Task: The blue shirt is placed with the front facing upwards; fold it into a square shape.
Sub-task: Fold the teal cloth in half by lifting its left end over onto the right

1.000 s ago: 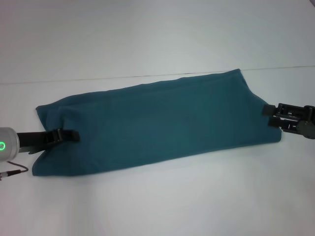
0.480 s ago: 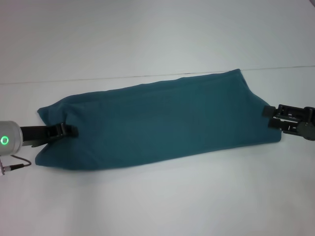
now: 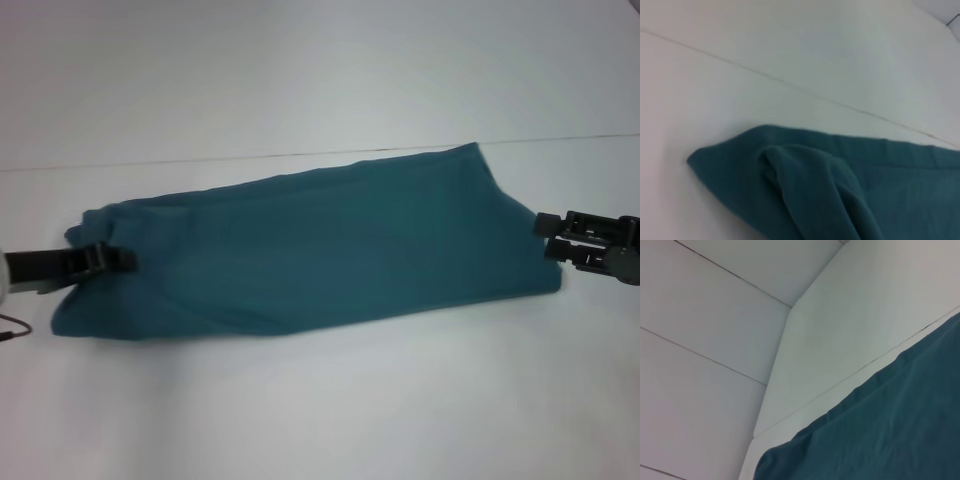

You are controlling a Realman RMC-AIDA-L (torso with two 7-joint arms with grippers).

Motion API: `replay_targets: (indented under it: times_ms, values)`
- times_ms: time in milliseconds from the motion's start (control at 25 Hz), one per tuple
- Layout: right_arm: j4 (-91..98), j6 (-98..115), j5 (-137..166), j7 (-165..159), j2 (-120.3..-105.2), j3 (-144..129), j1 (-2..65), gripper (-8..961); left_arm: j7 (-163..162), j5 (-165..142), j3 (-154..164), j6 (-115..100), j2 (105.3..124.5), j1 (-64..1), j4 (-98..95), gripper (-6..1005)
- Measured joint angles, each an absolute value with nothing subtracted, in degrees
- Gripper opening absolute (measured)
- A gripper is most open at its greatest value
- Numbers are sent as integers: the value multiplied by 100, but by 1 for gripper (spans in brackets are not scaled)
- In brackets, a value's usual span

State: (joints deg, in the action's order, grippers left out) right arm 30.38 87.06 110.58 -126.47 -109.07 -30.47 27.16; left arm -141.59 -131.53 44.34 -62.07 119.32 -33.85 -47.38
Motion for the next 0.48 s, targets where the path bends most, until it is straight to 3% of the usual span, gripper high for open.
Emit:
replay_targets:
  times_ms: [480]
  values:
    - [3033, 8692, 11044, -12669, -10912, -3041, 2716, 631, -14126, -13263, 4046, -6604, 11387, -3320, -4836, 213]
